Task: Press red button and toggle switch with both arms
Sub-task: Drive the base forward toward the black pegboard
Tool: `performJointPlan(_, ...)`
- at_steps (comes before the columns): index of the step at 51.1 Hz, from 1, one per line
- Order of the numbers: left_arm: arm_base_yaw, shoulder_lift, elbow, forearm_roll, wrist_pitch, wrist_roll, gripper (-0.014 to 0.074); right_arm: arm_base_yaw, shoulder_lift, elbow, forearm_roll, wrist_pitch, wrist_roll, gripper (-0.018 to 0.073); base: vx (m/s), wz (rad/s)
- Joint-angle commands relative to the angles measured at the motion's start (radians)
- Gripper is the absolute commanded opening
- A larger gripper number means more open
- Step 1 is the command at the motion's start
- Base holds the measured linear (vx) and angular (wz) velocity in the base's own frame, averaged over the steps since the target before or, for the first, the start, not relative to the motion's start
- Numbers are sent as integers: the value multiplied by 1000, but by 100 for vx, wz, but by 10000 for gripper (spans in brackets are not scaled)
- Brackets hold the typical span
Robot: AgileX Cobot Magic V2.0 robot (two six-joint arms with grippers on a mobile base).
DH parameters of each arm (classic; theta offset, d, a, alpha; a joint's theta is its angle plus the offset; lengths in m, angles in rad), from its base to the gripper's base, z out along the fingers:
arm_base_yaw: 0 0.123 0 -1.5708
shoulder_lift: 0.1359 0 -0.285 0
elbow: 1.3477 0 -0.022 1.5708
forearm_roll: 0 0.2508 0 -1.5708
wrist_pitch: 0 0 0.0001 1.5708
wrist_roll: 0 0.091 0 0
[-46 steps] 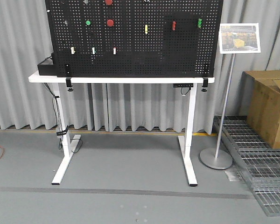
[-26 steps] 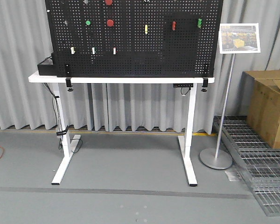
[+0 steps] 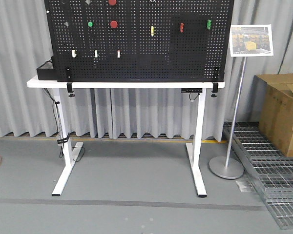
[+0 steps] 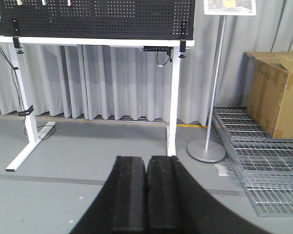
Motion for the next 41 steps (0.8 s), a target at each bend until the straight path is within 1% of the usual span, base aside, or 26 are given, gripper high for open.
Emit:
performJointPlan(1, 2, -6, 32, -10, -86, -10, 2, -6, -13, 11, -4, -84, -9, 0, 15, 0)
performJointPlan(23, 2, -6, 32, -10, -86, -10, 2, -6, -13, 11, -4, -84, -9, 0, 26, -5)
performJointPlan(41, 2, -6, 32, -10, -86, -10, 2, -6, -13, 11, -4, -84, -9, 0, 37, 10)
